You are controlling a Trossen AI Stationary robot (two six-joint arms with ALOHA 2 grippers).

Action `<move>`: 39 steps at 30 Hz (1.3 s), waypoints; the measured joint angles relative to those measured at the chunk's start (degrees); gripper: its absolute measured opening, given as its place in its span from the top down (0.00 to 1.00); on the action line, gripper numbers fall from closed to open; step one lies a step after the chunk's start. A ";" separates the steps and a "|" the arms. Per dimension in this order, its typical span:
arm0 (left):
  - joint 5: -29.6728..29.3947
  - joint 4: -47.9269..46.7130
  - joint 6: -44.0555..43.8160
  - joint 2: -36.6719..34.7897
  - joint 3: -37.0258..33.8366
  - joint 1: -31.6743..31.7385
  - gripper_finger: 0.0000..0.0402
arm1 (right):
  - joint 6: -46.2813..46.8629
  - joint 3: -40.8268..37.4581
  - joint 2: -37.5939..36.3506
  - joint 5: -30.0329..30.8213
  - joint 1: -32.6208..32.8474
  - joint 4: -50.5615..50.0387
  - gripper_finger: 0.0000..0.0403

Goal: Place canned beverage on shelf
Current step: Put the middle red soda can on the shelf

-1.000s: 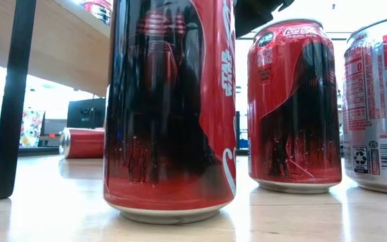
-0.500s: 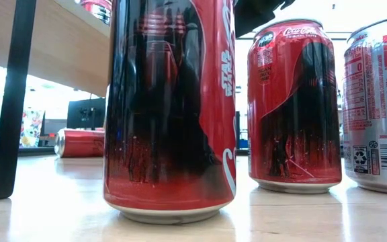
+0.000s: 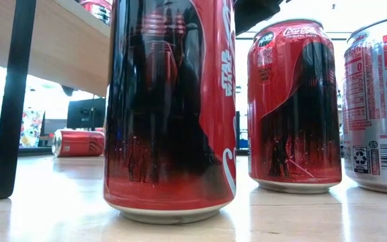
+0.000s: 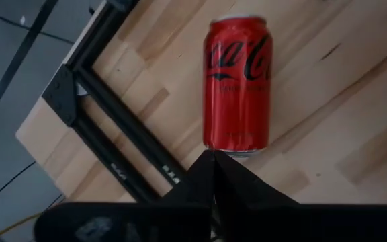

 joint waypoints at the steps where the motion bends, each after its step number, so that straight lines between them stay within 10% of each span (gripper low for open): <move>1: -0.01 -0.02 0.97 0.57 0.00 0.67 0.97 | 0.00 0.00 0.00 -0.01 0.00 0.28 0.28; 8: -1.46 1.04 3.21 5.05 -0.37 3.68 0.89 | -0.63 0.00 0.00 0.01 0.00 3.51 0.28; 22: 7.86 11.02 5.89 5.46 -7.39 6.17 0.21 | -1.92 0.00 0.00 0.01 0.00 6.07 0.28; 39: 9.08 16.51 5.85 5.54 -12.83 6.53 0.16 | -2.39 0.00 0.02 0.01 0.00 7.91 0.28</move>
